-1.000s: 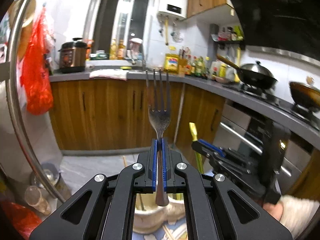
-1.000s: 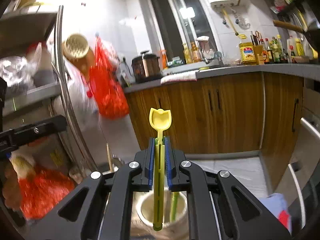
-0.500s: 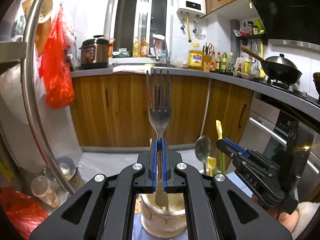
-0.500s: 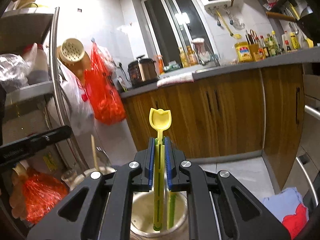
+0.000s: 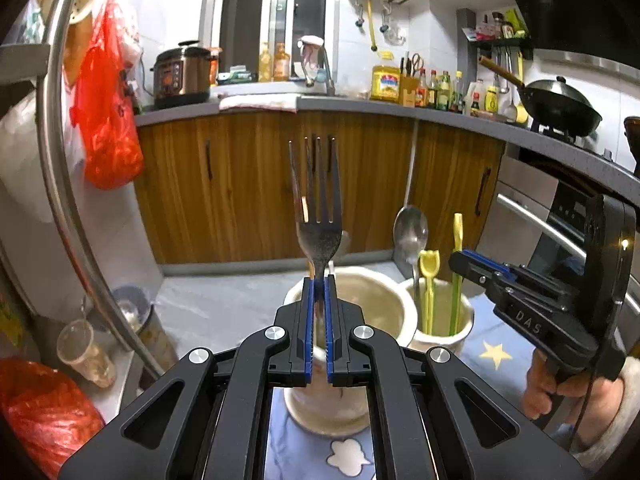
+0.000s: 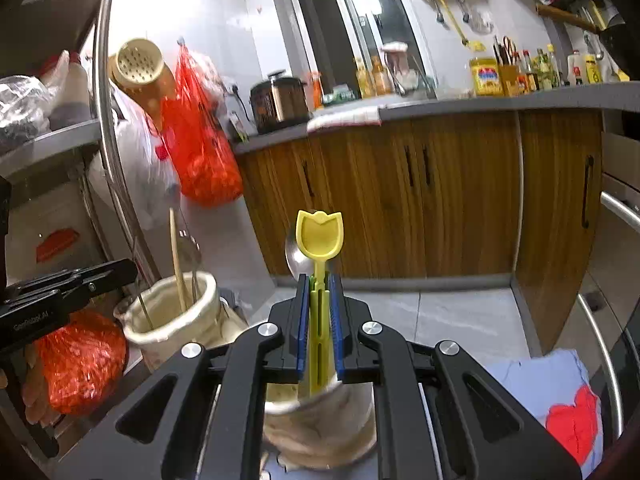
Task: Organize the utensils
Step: 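Drop the silver fork with the left tool while the right tool drops the yellow utensil into the holder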
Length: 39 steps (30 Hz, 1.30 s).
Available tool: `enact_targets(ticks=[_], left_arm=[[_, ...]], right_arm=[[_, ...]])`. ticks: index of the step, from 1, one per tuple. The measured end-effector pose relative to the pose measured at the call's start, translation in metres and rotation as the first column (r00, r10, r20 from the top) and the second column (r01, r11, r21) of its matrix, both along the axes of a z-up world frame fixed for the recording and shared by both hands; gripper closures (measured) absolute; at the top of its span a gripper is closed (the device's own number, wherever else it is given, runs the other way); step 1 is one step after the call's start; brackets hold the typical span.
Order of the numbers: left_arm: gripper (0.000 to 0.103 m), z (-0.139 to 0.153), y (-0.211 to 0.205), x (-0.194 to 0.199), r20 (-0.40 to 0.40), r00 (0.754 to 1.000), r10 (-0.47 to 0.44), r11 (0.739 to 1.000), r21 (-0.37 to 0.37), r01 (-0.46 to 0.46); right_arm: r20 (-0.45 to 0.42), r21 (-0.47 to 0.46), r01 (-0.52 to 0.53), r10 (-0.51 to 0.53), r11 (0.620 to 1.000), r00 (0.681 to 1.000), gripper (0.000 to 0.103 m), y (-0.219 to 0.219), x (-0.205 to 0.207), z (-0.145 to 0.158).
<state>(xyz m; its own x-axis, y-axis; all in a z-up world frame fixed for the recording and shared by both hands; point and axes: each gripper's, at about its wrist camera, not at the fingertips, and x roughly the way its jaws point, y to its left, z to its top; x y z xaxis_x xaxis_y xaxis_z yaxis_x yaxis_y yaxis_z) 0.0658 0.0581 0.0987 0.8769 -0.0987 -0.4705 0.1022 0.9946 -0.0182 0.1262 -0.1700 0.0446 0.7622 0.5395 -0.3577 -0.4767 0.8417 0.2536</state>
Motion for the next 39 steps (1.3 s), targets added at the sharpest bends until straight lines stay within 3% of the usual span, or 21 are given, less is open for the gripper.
enact_targets(ticks=[11, 28, 34, 39], left_arm=[[0.098, -0.011, 0.002, 0.005, -0.046, 0.999, -0.012, 1.0, -0.01, 0.012], [0.098, -0.013, 0.001, 0.007, -0.049, 0.999, -0.012, 1.0, -0.005, 0.012], [0.097, -0.014, 0.003, 0.009, -0.042, 0.999, 0.015, 1.0, 0.02, -0.014], [0.097, -0.014, 0.004, 0.01, -0.042, 0.999, 0.018, 1.0, 0.018, -0.017]], right_arm=[[-0.091, -0.085, -0.006, -0.002, 0.996, 0.996, 0.093, 0.004, 0.002, -0.01], [-0.084, -0.108, -0.001, -0.008, 0.994, 0.996, 0.093, 0.003, 0.0, -0.009], [-0.019, -0.162, 0.044, -0.048, 0.986, 0.999, 0.093, 0.006, -0.006, -0.006], [-0.041, -0.155, 0.046, -0.053, 0.987, 0.998, 0.093, 0.003, -0.003, -0.009]])
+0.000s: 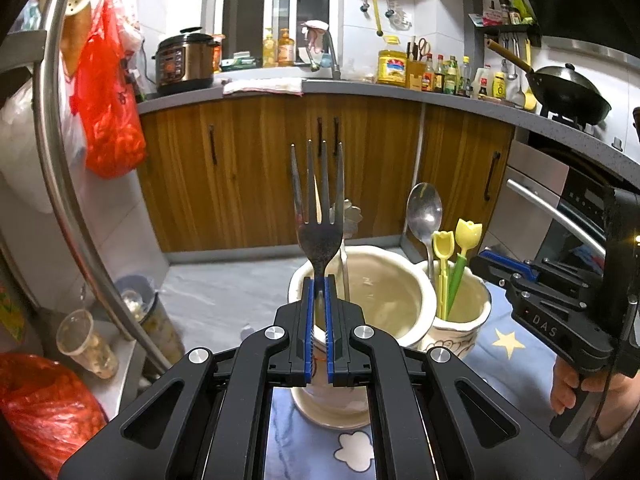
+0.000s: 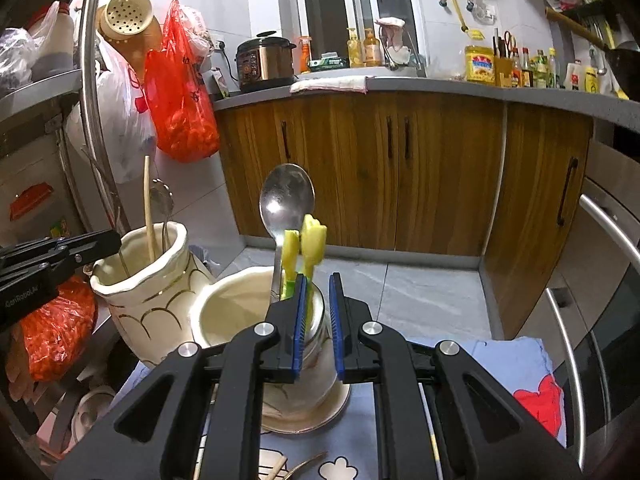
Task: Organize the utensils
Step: 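Drop the silver fork with the left tool while the right tool drops the yellow utensil into the holder, then move both open tools back over the remaining utensils on the cloth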
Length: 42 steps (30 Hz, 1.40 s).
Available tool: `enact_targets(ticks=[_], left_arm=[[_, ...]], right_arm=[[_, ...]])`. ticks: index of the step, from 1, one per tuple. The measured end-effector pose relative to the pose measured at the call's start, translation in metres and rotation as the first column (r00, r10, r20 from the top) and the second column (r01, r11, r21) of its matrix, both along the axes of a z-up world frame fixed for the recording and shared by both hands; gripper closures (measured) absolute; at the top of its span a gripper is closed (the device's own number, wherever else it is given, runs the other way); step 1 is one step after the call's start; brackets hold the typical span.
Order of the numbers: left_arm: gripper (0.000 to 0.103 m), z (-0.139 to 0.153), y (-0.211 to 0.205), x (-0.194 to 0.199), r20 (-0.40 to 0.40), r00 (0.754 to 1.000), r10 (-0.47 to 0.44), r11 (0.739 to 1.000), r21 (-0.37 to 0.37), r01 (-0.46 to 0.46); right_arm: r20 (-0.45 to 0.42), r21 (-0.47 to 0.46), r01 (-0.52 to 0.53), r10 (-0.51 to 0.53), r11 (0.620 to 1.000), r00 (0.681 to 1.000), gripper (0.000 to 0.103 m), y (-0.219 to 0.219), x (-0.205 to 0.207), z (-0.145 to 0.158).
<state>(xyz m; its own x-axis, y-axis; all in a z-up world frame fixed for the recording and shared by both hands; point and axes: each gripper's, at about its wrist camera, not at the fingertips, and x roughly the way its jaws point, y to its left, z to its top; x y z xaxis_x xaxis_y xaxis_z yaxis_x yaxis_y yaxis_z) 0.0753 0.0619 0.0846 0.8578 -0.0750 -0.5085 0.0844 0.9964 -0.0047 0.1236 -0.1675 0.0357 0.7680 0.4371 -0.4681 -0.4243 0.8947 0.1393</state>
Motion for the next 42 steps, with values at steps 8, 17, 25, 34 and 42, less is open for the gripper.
enact_targets(ticks=[8, 17, 25, 34, 42], left_arm=[[0.097, 0.002, 0.002, 0.0, 0.011, 0.999, 0.031, 0.999, 0.009, -0.031], [0.097, 0.002, 0.003, 0.001, 0.004, 0.999, 0.046, 0.999, 0.013, -0.046], [0.084, 0.013, -0.003, -0.015, 0.009, 1.0, 0.026, 0.999, 0.024, -0.026], [0.039, 0.03, -0.022, -0.052, -0.021, 1.0, -0.012, 0.999, 0.033, 0.012], [0.02, -0.018, -0.029, -0.071, -0.133, 0.99, -0.056, 0.998, -0.04, 0.051]], right_arm=[[-0.003, 0.015, -0.002, 0.002, 1.0, 1.0, 0.09, -0.004, 0.0, 0.0], [-0.007, 0.025, -0.001, 0.001, 1.0, 1.0, 0.084, -0.006, 0.0, 0.0], [-0.031, 0.069, 0.013, -0.011, 0.998, 0.999, 0.056, -0.018, -0.012, 0.018], [-0.117, 0.086, -0.002, 0.012, 0.996, 0.993, 0.02, -0.036, -0.06, 0.033], [-0.204, 0.055, 0.002, 0.009, 0.998, 0.979, 0.012, -0.046, -0.08, -0.006]])
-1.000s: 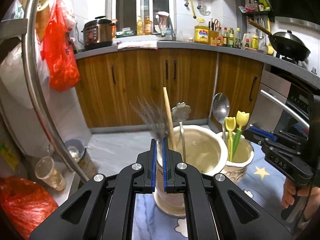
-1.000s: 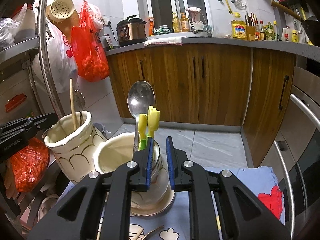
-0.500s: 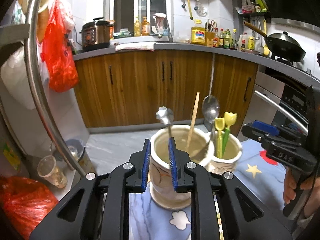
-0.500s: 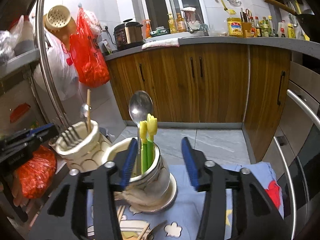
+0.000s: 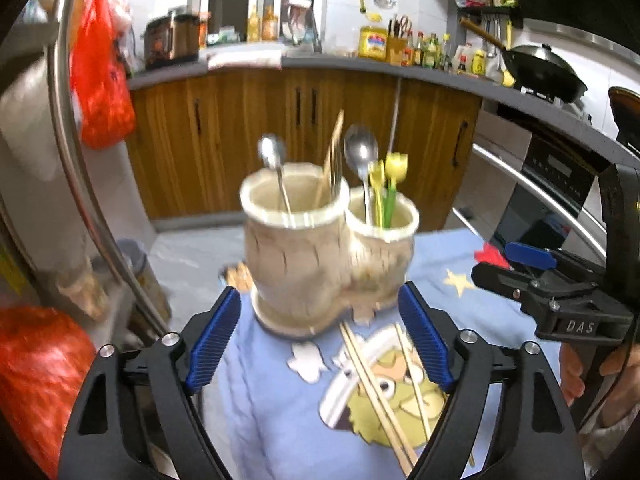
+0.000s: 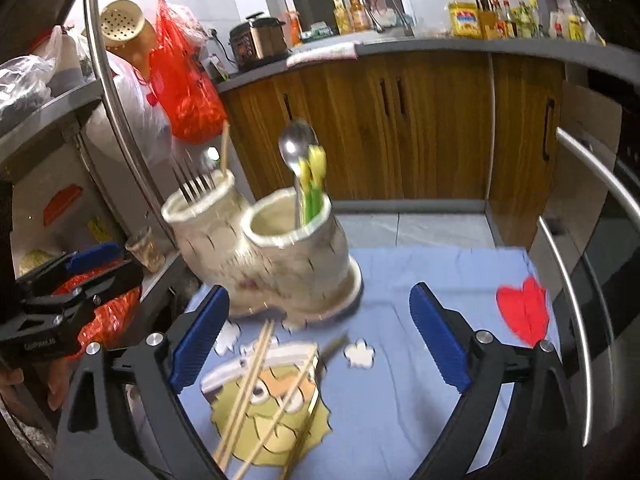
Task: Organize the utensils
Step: 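Move both open tools back over the remaining utensils on the cloth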
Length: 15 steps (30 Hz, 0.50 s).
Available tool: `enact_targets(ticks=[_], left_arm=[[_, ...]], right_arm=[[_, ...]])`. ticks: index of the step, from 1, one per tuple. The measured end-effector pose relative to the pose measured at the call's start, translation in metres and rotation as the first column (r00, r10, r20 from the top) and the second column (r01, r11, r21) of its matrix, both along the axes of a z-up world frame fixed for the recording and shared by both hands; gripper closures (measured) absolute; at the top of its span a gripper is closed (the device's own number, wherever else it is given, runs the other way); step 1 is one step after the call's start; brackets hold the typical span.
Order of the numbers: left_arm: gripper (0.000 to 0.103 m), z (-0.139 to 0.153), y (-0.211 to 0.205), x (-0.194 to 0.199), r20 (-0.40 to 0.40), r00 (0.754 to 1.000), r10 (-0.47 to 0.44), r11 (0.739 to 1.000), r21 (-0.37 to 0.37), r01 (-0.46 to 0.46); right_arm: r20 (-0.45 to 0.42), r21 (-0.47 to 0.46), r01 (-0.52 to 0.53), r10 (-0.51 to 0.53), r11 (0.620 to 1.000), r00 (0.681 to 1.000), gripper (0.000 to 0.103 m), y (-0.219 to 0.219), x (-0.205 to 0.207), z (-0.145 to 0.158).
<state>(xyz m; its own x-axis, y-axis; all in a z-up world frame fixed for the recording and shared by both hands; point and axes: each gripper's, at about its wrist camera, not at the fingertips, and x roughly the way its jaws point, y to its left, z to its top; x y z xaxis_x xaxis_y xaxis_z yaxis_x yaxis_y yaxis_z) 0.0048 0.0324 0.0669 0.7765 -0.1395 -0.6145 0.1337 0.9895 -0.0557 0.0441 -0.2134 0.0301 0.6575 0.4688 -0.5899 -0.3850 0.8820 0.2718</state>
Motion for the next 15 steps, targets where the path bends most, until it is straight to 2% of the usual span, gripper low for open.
enact_targets(ticks=[4, 6, 9, 11, 15], left_arm=[[0.02, -0.033, 0.002, 0.006, -0.097, 0.995, -0.004, 1.0, -0.014, 0.003], [0.019, -0.046, 0.003, 0.01, -0.14, 0.99, -0.022, 0.999, -0.036, 0.017], [0.019, -0.061, 0.002, 0.016, -0.202, 0.979, -0.039, 0.999, -0.031, 0.033], [0.019, -0.067, 0.002, 0.017, -0.229, 0.972, -0.055, 0.998, -0.038, 0.048], [0.021, -0.083, -0.005, 0.019, -0.299, 0.949, -0.097, 0.995, -0.029, 0.093]], right_arm=[[-0.081, -0.038, -0.019, 0.016, 0.999, 0.997, 0.012, 0.0, 0.011, -0.023], [-0.112, -0.057, -0.035, 0.028, 0.998, 0.993, 0.016, 0.003, 0.016, -0.034], [-0.162, -0.07, -0.072, 0.06, 0.995, 0.985, 0.029, 0.01, 0.022, -0.048], [-0.181, -0.081, -0.105, 0.088, 0.991, 0.979, 0.044, 0.016, 0.022, -0.054], [-0.182, -0.146, -0.186, 0.158, 0.972, 0.971, 0.059, 0.037, 0.015, -0.061]])
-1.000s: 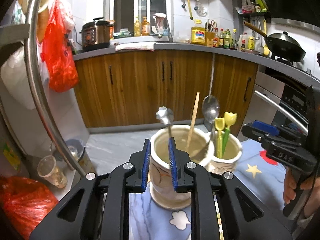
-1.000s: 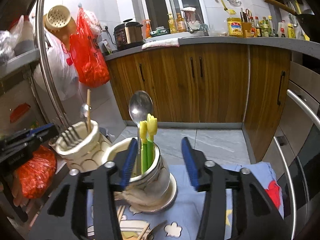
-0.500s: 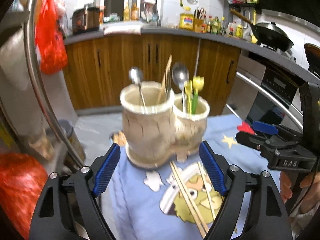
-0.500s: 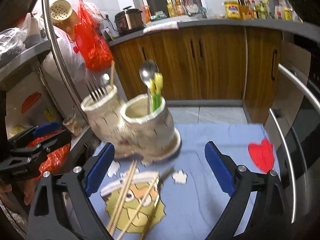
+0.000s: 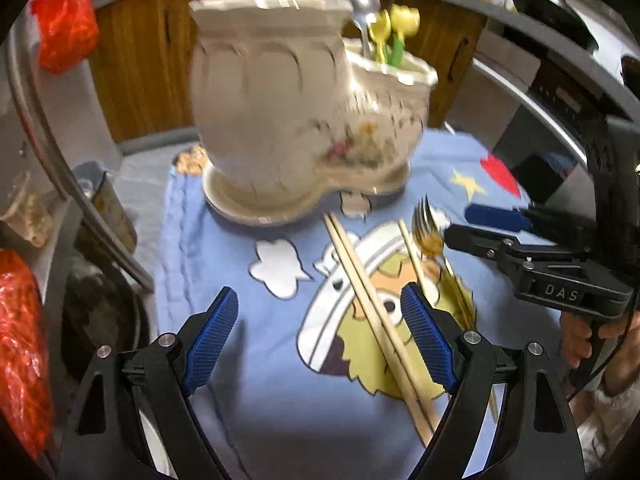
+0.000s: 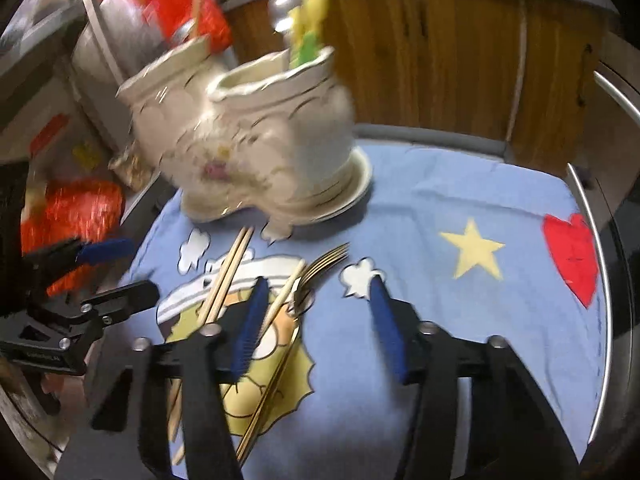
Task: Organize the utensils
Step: 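Move both open tools back over the remaining utensils on the cloth, then grasp a wooden chopstick with the left tool while the right tool grasps the gold fork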
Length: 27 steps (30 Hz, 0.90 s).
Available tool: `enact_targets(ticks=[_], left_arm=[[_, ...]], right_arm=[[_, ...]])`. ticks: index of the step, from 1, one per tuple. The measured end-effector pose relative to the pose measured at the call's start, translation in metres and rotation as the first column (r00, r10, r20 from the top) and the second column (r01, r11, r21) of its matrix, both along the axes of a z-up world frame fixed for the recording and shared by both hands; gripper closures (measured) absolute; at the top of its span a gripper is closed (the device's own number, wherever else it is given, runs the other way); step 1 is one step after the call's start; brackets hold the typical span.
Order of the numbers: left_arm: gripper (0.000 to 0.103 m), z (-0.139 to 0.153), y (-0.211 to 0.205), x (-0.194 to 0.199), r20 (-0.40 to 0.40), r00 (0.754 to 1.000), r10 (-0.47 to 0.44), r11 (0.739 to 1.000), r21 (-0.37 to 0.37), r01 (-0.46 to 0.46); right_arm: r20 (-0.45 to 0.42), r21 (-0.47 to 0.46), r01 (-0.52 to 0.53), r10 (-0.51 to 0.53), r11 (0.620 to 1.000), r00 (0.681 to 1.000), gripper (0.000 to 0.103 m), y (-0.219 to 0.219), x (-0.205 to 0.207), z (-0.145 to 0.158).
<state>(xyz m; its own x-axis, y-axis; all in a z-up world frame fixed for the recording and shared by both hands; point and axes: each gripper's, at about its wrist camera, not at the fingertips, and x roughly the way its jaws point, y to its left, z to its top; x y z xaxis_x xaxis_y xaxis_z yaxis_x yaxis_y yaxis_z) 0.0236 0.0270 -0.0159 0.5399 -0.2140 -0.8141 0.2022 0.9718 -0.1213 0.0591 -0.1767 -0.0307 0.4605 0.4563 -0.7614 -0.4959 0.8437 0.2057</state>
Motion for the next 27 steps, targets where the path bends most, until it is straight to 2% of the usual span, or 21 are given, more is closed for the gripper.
enact_targets(ticks=[1, 3, 7, 12, 14, 20, 24, 27], left_arm=[[0.022, -0.002, -0.003, 0.0, -0.009, 1.0, -0.008, 1.0, 0.008, 0.008], [0.035, -0.007, -0.01, -0.001, -0.027, 0.999, -0.035, 0.999, 0.028, 0.036], [0.046, -0.014, -0.024, -0.002, -0.05, 0.996, -0.079, 0.995, 0.052, 0.082], [0.077, -0.018, -0.033, -0.004, -0.083, 0.99, -0.115, 0.991, 0.064, 0.12], [0.084, -0.017, -0.033, -0.006, -0.092, 0.987, -0.129, 0.989, 0.054, 0.135], [0.085, -0.018, -0.031, -0.002, -0.102, 0.988, -0.118, 0.992, 0.038, 0.122], [0.085, -0.019, -0.038, 0.001, -0.08, 0.991, -0.108, 0.99, 0.078, 0.114], [0.085, -0.02, -0.041, 0.001, -0.066, 0.992, -0.103, 0.989, 0.097, 0.109]], right_arm=[[0.003, -0.01, -0.008, 0.008, 1.0, 1.0, 0.063, 0.003, -0.001, -0.001], [0.0, -0.031, -0.019, 0.019, 0.999, 1.0, 0.067, 0.008, -0.002, -0.002], [-0.007, -0.05, -0.027, 0.026, 0.998, 1.0, 0.074, 0.012, -0.002, -0.005], [-0.016, -0.062, -0.039, 0.038, 0.997, 0.999, 0.078, 0.012, -0.001, -0.008], [-0.018, -0.067, -0.043, 0.042, 0.997, 0.999, 0.079, 0.012, -0.001, -0.009], [-0.032, -0.075, -0.047, 0.045, 0.996, 0.998, 0.079, 0.014, 0.0, -0.012], [-0.04, -0.09, -0.054, 0.05, 0.994, 0.998, 0.079, 0.021, 0.001, -0.017], [-0.048, -0.1, -0.049, 0.045, 0.994, 0.998, 0.09, 0.024, 0.004, -0.021]])
